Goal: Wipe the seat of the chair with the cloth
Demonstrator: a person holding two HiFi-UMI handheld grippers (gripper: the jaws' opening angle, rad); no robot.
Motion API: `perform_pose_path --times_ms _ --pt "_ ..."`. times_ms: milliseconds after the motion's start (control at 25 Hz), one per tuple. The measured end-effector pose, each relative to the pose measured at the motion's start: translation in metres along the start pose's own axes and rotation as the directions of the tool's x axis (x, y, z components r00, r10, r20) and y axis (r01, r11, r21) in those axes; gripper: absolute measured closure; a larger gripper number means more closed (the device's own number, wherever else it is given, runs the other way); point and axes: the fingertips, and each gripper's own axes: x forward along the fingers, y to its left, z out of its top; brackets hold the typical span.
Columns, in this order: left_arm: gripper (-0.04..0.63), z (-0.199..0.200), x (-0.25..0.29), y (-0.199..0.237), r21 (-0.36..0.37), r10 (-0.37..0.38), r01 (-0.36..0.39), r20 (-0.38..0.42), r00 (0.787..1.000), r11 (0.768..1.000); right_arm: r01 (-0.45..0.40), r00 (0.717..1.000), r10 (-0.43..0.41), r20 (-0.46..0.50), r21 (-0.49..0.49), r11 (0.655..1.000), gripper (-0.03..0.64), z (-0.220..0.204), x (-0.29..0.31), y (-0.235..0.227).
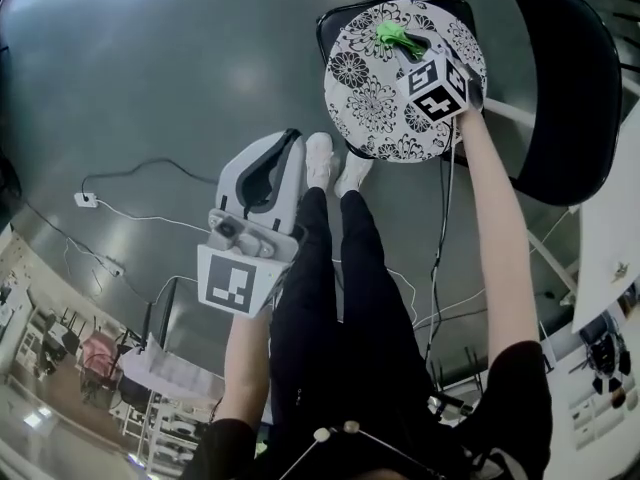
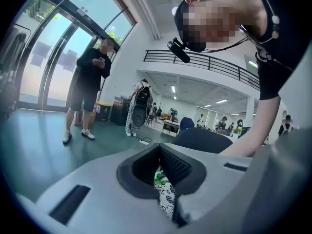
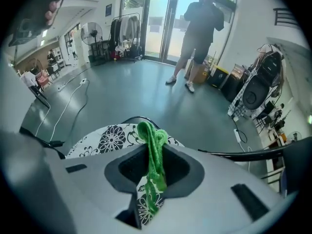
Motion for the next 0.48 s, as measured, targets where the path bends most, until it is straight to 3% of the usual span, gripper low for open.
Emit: perform_pose_path --times_ms 160,480 --pt "0.589 -0.009 -0.004 0.001 -0.017 0.001 -0.001 -0.009 1.000 1.000 0.014 1.000 -0.015 -0.027 -0.021 1.000 0.532 0.000 0.020 -0.008" --pt "0.589 -0.015 -0.009 0.014 -0.031 0.019 -0.020 -0.018 1.000 0.999 -0.077 0.996 0.075 -0.038 -0.047 0.996 0.532 0.000 0.040 0.017"
